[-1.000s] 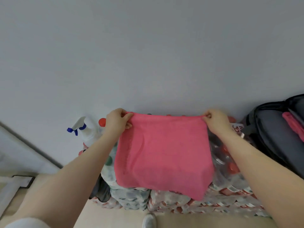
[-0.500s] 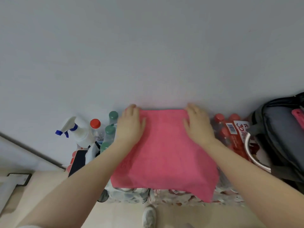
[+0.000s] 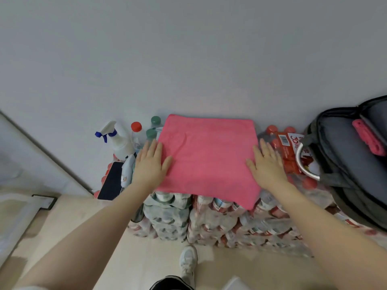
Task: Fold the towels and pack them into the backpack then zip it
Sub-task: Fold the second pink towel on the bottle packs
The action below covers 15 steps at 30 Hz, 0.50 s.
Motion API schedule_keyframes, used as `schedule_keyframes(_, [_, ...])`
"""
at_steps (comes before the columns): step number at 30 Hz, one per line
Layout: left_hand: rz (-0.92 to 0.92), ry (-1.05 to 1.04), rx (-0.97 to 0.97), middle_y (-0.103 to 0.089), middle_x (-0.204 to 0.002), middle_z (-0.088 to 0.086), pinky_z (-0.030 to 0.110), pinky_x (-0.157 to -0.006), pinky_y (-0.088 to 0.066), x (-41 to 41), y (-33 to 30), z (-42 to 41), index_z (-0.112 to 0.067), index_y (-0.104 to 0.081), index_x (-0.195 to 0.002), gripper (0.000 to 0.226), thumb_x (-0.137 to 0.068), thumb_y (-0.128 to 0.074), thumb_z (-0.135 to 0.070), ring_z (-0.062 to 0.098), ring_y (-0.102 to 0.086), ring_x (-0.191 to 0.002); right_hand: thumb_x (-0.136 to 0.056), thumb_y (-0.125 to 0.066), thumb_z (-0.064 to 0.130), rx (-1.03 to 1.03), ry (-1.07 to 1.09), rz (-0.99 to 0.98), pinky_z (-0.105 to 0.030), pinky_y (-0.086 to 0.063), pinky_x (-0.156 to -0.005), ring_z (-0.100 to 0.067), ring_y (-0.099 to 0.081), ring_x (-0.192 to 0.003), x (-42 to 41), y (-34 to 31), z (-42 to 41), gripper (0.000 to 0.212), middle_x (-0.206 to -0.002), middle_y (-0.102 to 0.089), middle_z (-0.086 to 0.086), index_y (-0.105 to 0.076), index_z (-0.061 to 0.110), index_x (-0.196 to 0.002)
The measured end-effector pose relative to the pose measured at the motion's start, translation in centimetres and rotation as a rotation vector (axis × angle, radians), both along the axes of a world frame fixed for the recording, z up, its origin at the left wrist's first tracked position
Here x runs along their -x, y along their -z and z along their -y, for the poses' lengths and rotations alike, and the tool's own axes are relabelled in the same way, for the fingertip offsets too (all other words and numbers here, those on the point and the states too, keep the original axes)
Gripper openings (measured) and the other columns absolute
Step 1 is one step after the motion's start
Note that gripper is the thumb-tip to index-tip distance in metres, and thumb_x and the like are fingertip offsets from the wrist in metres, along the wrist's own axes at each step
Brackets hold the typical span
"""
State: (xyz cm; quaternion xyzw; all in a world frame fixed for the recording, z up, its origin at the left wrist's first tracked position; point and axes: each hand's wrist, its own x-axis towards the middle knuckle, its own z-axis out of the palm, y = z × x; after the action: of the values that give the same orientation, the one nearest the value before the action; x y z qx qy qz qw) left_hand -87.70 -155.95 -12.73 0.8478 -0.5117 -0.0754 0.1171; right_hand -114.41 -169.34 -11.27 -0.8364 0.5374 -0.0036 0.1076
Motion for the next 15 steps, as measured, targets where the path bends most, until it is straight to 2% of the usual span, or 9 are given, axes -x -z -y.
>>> schedule_keyframes(2, [-0.041,-0.077,0.187,-0.018,-0.154,0.013,0.041,-0.116,-0.004,1.2,-0.4,-1.6,-0.007,-0.024,-0.144,0.056,-0.097,-0.034,-0.036,0.029,-0.006,-0.143,-0.098,-0.037,0.025,0.103,-0.005,0.238,-0.04,-0.017,-0.116,-0.029,-0.018,-0.142,0.2,-0.1,-2.3,0.051,-0.154,-0.019,-0.013,-0.027,0.007,-0.144])
schedule_keyframes(4, [-0.113,-0.169,0.383,-0.034,-0.145,0.016,0.041,-0.113,-0.013,2.6,-0.8,-3.2,-0.005,-0.038,-0.136,0.045,-0.096,-0.041,-0.026,0.032,-0.022,-0.137,-0.094,-0.045,0.017,0.146,0.08,0.446,-0.041,-0.031,-0.109,-0.029,-0.035,-0.132,0.5,0.1,-4.6,0.046,-0.144,-0.036,-0.014,-0.036,0.005,-0.137])
schedule_keyframes(6, [-0.356,-0.339,0.498,-0.042,-0.136,0.014,0.037,-0.106,-0.026,3.9,-0.9,-4.8,-0.007,-0.045,-0.13,0.037,-0.096,-0.04,-0.021,0.029,-0.034,-0.129,-0.091,-0.049,0.011,0.085,0.244,0.608,-0.039,-0.04,-0.099,-0.028,-0.045,-0.119,0.9,0.7,-6.1,0.039,-0.131,-0.046,-0.014,-0.043,0.005,-0.128])
schedule_keyframes(8, [-0.701,-0.533,0.563,-0.047,-0.129,0.008,0.026,-0.091,-0.039,4.9,-0.6,-5.9,-0.008,-0.046,-0.13,0.036,-0.097,-0.035,-0.019,0.024,-0.045,-0.117,-0.092,-0.048,0.01,-0.044,0.41,0.787,-0.034,-0.043,-0.086,-0.025,-0.051,-0.106,1.3,1.4,-7.2,0.029,-0.12,-0.051,-0.013,-0.046,0.004,-0.12])
schedule_keyframes(9, [-0.847,-0.621,0.568,-0.049,-0.127,0.007,0.024,-0.085,-0.041,5.1,-0.5,-6.3,-0.008,-0.045,-0.131,0.037,-0.097,-0.033,-0.018,0.023,-0.049,-0.113,-0.093,-0.047,0.013,-0.118,0.483,0.856,-0.033,-0.042,-0.082,-0.024,-0.052,-0.101,1.5,1.6,-7.6,0.027,-0.117,-0.053,-0.013,-0.046,0.003,-0.119])
schedule_keyframes(11, [-0.972,-0.739,0.487,-0.05,-0.131,0.012,0.031,-0.087,-0.04,5.3,0.2,-6.9,-0.009,-0.045,-0.133,0.039,-0.098,-0.031,-0.017,0.026,-0.05,-0.111,-0.095,-0.045,0.018,-0.279,0.604,0.927,-0.035,-0.043,-0.083,-0.027,-0.054,-0.1,1.8,1.9,-8.3,0.03,-0.115,-0.056,-0.015,-0.047,0.001,-0.12])
schedule_keyframes(13, [-1.025,-0.765,0.384,-0.052,-0.126,0.014,0.034,-0.082,-0.038,5.3,0.9,-7.2,-0.007,-0.046,-0.132,0.038,-0.098,-0.033,-0.019,0.023,-0.053,-0.09,-0.096,-0.044,0.023,-0.457,0.675,0.955,-0.044,-0.043,-0.095,-0.031,-0.054,-0.102,2.1,2.1,-8.8,0.035,-0.115,-0.058,-0.02,-0.049,-0.003,-0.12])
schedule_keyframes(14, [-1.08,-0.756,0.355,-0.055,-0.119,0.014,0.033,-0.078,-0.036,5.3,1.4,-7.1,-0.008,-0.047,-0.131,0.038,-0.098,-0.035,-0.021,0.017,-0.049,-0.078,-0.097,-0.043,0.026,-0.542,0.69,0.967,-0.046,-0.042,-0.1,-0.029,-0.054,-0.103,2.2,2.2,-9.0,0.036,-0.114,-0.059,-0.016,-0.051,-0.001,-0.12])
schedule_keyframes(15, [-1.146,-0.751,0.337,-0.056,-0.109,0.009,0.033,-0.075,-0.037,5.3,1.5,-7.1,-0.009,-0.048,-0.129,0.037,-0.097,-0.037,-0.023,0.013,-0.047,-0.074,-0.096,-0.044,0.029,-0.61,0.698,0.981,-0.048,-0.04,-0.103,-0.026,-0.053,-0.106,2.3,2.3,-9.0,0.037,-0.117,-0.06,-0.011,-0.052,0.002,-0.121])
